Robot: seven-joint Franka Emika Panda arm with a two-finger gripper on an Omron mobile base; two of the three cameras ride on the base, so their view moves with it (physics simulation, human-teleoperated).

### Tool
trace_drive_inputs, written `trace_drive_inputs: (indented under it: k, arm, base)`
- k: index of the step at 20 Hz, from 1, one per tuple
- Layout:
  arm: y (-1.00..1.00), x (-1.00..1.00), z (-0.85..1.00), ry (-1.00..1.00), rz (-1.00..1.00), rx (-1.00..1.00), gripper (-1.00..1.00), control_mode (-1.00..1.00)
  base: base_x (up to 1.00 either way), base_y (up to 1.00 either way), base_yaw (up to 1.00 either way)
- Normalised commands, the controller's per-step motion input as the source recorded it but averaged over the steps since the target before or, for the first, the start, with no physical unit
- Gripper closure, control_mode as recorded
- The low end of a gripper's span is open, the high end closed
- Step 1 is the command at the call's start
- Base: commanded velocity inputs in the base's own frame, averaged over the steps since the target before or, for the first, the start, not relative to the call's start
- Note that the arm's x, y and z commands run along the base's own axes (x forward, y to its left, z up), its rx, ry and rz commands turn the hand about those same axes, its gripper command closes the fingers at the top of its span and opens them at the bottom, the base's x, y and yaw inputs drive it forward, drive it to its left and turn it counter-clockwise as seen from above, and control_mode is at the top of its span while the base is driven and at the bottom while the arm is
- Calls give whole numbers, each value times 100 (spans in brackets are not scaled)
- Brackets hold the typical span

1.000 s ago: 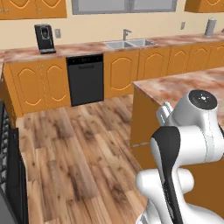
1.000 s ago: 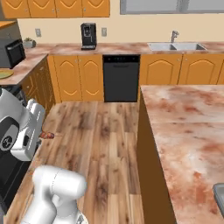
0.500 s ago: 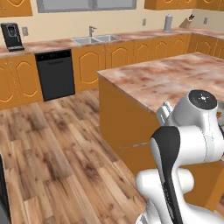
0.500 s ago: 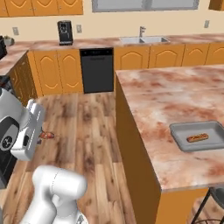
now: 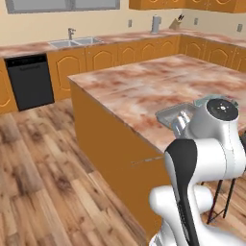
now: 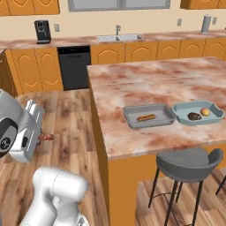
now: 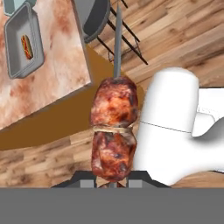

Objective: Place the cold items (potato and mango) from the fridge in one tupperware on the dining counter. Place the warm items (hot dog and kebab skewer) in the stove area in another tupperware.

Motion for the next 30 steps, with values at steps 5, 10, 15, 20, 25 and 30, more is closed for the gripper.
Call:
trace_drive_inputs:
  k: [5, 10, 15, 20, 25, 30]
  arm:
    - [0, 0, 0, 0, 0, 0, 100, 100]
    - [0, 0, 0, 0, 0, 0, 100, 100]
    - [0, 0, 0, 0, 0, 0, 100, 100]
    - [0, 0, 0, 0, 0, 0, 100, 100]
    - [0, 0, 0, 0, 0, 0, 100, 100]
    - [0, 94, -13, 23, 0, 4, 100, -100]
  base:
    - [23, -100, 0]
    - [38, -90, 0]
    - [70, -24, -5]
    - [67, 4, -1]
    - [57, 7, 0]
    - [0, 0, 0]
